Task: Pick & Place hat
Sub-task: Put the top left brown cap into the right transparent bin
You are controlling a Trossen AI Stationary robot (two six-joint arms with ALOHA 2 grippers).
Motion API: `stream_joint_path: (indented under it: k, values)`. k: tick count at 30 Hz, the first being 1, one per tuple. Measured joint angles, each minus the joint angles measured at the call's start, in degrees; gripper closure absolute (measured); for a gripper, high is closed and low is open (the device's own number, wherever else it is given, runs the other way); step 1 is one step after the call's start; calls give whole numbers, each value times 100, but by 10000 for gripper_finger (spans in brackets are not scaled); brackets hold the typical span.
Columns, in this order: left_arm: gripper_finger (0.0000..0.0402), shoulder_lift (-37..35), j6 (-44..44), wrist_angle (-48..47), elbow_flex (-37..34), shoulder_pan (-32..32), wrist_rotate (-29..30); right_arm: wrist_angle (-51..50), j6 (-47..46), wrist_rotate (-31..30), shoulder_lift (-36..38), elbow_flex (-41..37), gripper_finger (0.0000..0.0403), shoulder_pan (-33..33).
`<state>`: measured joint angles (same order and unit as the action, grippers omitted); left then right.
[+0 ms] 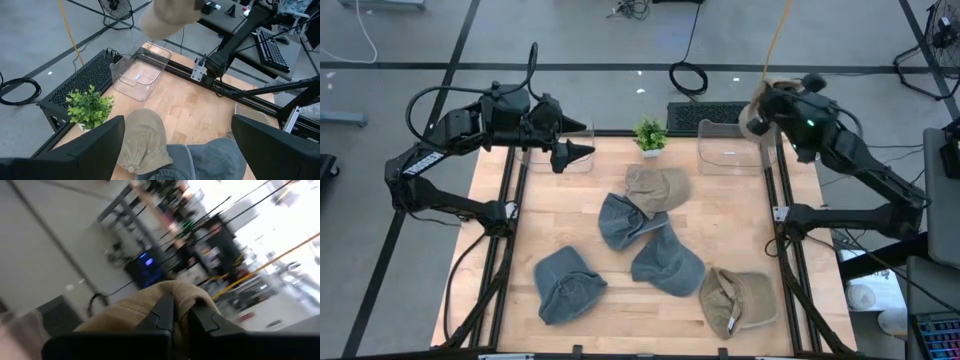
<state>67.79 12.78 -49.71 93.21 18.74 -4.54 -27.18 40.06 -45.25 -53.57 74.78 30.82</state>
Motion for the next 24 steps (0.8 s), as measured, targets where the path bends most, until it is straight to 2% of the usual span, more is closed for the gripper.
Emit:
stream_joint_path:
  k: [5, 13, 19, 24]
  values:
    - [27, 0, 2, -5, 0, 0, 0, -632, -695, 1264, -351, 0, 394, 1146]
    - [27, 0, -4, -11, 0, 0, -1, -607, -1031, 2549, -681, -450, 394, 2338]
    - [27, 0, -2, -28, 0, 0, -2, -617, -1112, 2922, -568, -1150, 394, 2540]
    - [27, 0, -24, -31, 0, 0, -2, -952, -1491, 3201, -479, -1434, 394, 2529]
